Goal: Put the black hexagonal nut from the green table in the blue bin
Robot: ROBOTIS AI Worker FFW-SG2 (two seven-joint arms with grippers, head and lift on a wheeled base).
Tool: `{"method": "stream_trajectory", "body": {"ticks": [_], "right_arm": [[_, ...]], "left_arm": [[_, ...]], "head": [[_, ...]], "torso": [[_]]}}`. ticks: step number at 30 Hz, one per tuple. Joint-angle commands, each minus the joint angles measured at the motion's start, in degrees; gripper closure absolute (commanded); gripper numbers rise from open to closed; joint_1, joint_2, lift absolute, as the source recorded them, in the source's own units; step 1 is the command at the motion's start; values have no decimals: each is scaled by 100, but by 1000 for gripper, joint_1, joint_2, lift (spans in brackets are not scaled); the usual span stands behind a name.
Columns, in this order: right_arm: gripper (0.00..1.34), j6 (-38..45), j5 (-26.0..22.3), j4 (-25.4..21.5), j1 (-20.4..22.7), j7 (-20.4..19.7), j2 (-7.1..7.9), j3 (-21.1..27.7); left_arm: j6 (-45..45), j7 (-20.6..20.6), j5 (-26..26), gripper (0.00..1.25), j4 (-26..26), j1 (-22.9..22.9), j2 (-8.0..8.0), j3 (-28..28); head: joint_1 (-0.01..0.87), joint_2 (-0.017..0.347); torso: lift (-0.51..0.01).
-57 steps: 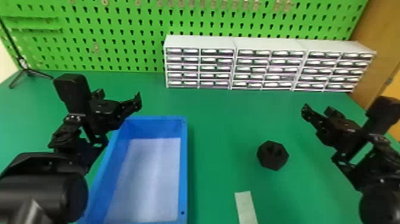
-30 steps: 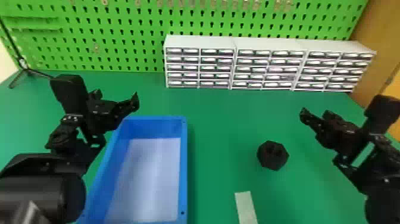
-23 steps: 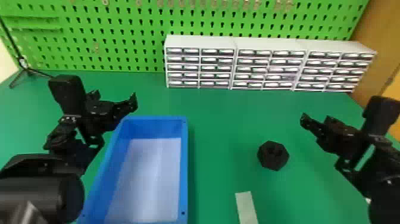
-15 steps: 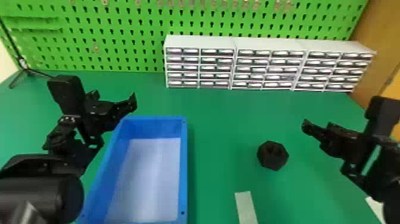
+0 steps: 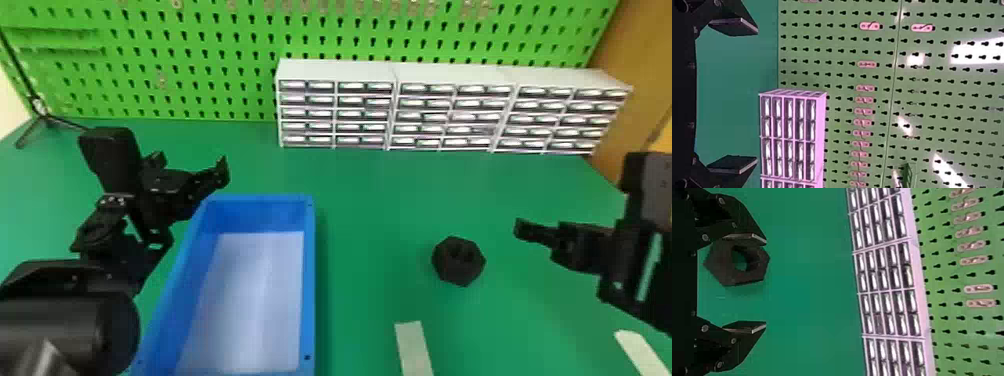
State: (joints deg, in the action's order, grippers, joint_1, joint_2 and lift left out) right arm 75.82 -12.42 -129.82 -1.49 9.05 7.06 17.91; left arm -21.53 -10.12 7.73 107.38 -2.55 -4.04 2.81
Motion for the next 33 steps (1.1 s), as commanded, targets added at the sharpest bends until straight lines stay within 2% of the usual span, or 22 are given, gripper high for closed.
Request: {"method": "stream_trajectory", "body": {"ticks": [1, 12, 22, 33], "right_arm": [[509, 531, 29, -202, 0, 0, -12, 2], [509, 1427, 178, -527, 70, 0, -38, 11], [509, 1427, 503, -677, -71, 0, 23, -33], [509, 1427, 749, -615, -53, 0, 50, -15]], "left_arm": [[0, -7, 0, 128, 2, 9, 0, 0], [0, -16, 0, 128, 37, 53, 0, 44], [0, -25, 0, 128, 46, 53, 0, 53], [0, -25, -17, 130, 46, 35, 0, 27]], "head": [[692, 8], [692, 8], [692, 8], [692, 8]], "torso": [[-97], [-97], [-97], [-97]]}}
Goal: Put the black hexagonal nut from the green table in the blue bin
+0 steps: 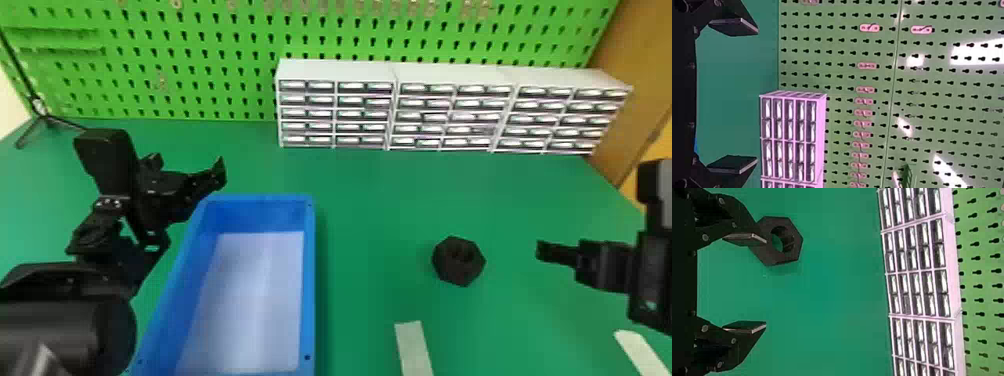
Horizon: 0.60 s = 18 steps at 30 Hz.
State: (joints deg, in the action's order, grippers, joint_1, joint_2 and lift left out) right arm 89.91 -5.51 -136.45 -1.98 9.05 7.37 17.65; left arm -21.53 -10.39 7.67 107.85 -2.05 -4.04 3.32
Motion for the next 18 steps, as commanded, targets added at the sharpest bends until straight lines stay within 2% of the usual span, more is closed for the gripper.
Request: {"method": "stream_trajectory", "body": {"ticks": [1, 9, 18], "right_arm": [[509, 17, 58, 74, -22, 0, 37, 11], [509, 17, 14, 382, -189, 9, 116, -147], [509, 17, -144, 918, -523, 9, 344, -473]], "left_arm": [[0, 2, -20, 128, 0, -15, 0, -24], [-9, 2, -29, 128, 0, -23, 0, -50], [-9, 2, -73, 128, -9, -59, 0, -103]], "head": [[692, 8], [692, 8], [692, 8]], "torso": [[-97], [-97], [-97]]}}
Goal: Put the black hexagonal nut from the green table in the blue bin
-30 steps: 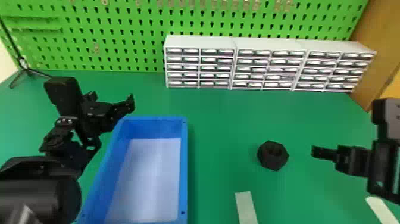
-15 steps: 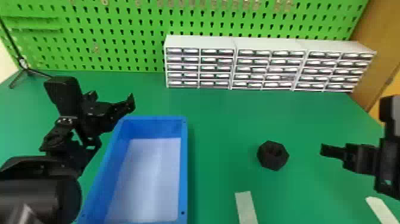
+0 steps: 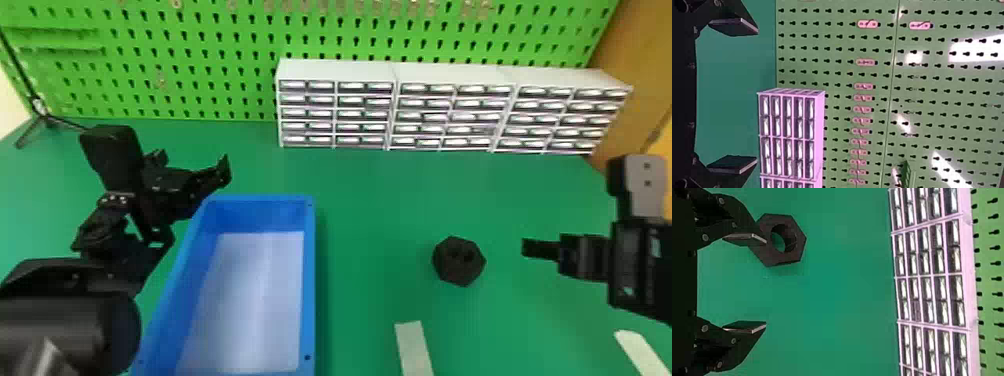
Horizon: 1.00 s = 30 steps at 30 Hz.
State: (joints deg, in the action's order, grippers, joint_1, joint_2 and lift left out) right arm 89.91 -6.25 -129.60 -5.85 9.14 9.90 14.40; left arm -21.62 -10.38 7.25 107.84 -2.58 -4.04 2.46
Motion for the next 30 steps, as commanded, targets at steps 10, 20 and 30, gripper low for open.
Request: {"method": "stream_trajectory", "body": {"ticks": [10, 20, 30], "right_arm": [[509, -123, -87, 936, -540, 0, 162, -570], [509, -334, -184, 1578, -997, 0, 276, -1018], [509, -545, -245, 2079, -1279, 0, 267, -1326]], "left_arm": [[0, 1, -48, 127, -9, -14, 0, -52], [-9, 1, -66, 128, -17, -23, 0, -79], [-18, 1, -66, 128, -26, -32, 0, -96]], "head": [[692, 8], [692, 8], [692, 8]], "torso": [[-97], [-97], [-97]]}}
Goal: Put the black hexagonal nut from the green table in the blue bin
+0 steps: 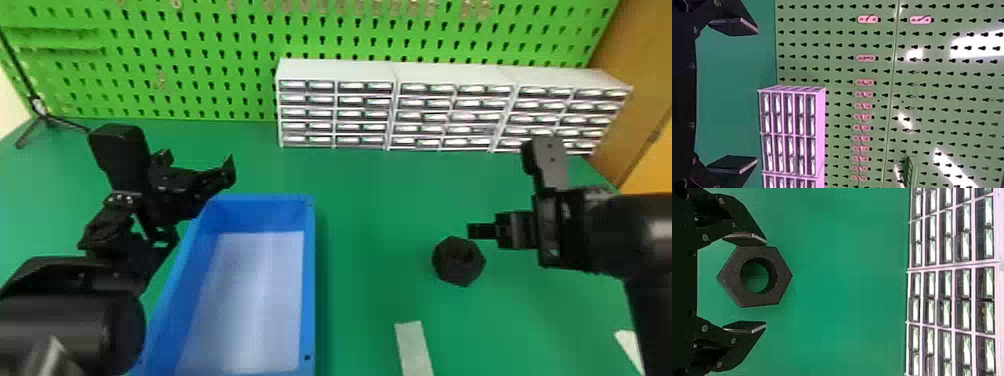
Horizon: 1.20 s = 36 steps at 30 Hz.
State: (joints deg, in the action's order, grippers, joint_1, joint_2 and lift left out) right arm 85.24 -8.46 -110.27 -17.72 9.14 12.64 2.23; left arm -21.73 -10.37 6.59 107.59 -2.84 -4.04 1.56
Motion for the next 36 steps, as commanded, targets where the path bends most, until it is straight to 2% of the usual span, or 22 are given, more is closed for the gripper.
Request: {"method": "stream_trajectory", "body": {"ticks": [1, 19, 26, 36], "right_arm": [[509, -95, -24, 190, -118, 8, -16, -135], [509, -614, -279, 866, -382, 17, -43, -513], [509, -825, -279, 1218, -390, 202, -51, -504], [509, -851, -41, 1262, -259, 211, -43, -407]], "left_arm": [[-6, 0, 0, 128, -1, -6, 0, -7], [-6, 0, 0, 130, -10, -6, 0, 11], [-6, 0, 0, 130, -10, -6, 0, 11], [-6, 0, 0, 130, -10, 3, 0, 20]], "head": [[692, 8], [692, 8], [692, 8], [692, 8]], "torso": [[-97], [-97], [-97], [-97]]}}
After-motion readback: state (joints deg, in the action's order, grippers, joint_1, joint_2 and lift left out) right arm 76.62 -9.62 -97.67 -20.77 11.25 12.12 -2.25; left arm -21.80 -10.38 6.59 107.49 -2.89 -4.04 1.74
